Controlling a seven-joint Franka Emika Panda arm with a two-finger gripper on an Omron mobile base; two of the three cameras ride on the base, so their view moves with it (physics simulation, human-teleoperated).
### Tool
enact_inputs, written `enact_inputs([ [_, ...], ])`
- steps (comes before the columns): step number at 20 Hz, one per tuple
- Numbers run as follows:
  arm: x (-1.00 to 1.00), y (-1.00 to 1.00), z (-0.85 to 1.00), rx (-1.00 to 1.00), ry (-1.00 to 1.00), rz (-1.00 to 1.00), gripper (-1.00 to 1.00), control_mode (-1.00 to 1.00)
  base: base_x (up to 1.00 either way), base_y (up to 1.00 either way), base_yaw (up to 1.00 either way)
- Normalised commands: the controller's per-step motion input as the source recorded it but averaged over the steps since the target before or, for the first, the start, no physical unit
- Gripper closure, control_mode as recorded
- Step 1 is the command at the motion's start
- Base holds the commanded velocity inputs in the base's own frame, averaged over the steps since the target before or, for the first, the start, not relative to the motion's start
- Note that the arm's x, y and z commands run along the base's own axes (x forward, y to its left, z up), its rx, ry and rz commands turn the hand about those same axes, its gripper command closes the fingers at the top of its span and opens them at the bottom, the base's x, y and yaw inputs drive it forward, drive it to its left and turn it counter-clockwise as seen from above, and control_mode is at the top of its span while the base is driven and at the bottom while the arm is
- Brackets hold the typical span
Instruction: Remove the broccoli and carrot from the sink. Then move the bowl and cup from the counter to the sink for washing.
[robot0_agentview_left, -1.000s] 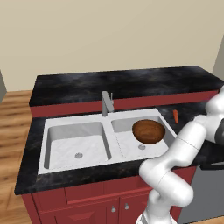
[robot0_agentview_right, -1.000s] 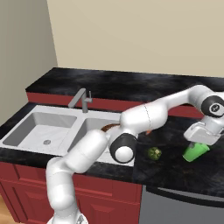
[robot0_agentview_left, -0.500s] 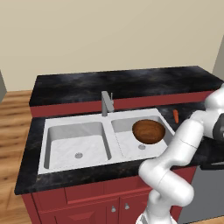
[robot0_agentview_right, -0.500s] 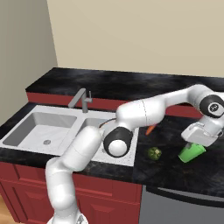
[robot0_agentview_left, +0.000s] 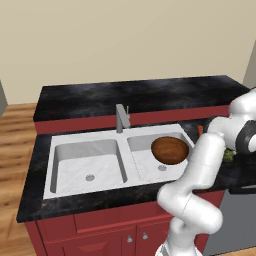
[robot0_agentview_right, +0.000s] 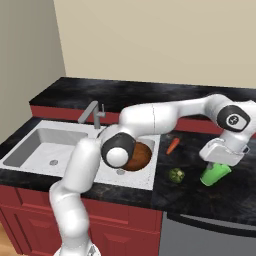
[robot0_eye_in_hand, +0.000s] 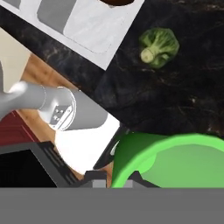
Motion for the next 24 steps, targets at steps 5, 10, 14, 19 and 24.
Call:
enact_inputs([
  [5,-0.1,0.47,0.05,-0.19,-0.07,0.0,1.0,-1.0,0.0,0.0,0.0],
  [10,-0.04,0.38,0.2,-0.21,-0.07,0.0,1.0,-1.0,0.0,0.0,0.0],
  [14,0.0,0.45,0.21,-0.2,-0.04,0.0,1.0,-1.0,0.0,0.0,0.0],
  [19,0.0,0.49,0.18,-0.17,0.0,0.0,1.0,-1.0,0.0,0.0,0.0],
  [24,0.0,0.51,0.15,-0.1,0.0,0.0,1.0,-1.0,0.0,0.0,0.0],
])
